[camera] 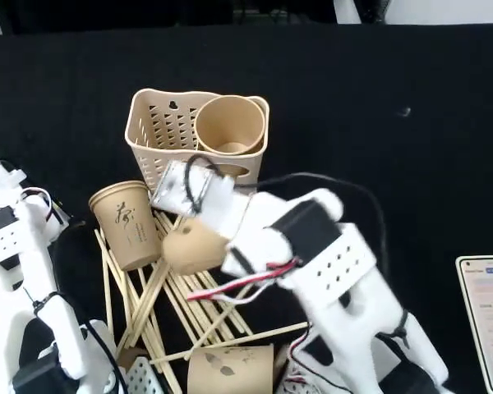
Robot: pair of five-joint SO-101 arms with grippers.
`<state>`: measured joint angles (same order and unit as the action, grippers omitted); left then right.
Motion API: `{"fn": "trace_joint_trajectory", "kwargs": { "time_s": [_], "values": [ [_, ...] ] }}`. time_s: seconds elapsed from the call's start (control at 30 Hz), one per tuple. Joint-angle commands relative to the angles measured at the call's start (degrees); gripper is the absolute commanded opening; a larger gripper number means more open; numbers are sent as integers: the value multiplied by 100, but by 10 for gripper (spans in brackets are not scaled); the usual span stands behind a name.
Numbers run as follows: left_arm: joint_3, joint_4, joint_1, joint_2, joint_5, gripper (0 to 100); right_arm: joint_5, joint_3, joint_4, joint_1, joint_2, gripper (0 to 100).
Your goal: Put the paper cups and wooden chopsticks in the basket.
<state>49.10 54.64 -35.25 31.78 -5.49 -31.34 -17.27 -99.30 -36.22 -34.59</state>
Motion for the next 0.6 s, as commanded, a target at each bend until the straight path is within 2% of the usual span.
{"fn": "trace_joint_trajectory", "kwargs": {
  "time_s": [0.0,0.1,0.2,0.4,0.5,0.57],
  "values": [
    [-110,-79,-48,176,-35,173,-158,303,-202,686,-48,11],
    [-110,-79,-40,176,-35,173,-132,189,-211,1169,-48,11],
    [-110,-79,-40,176,-35,173,-193,-66,-211,1960,-40,11],
    [-110,-79,-31,176,-44,173,-1486,-611,-185,3947,4,11],
    [-110,-79,-31,176,-44,173,-1960,-927,-9,4352,-31,11],
    [-110,-79,-31,176,-44,173,-1960,-1200,255,4378,-40,11]
  ]
}}
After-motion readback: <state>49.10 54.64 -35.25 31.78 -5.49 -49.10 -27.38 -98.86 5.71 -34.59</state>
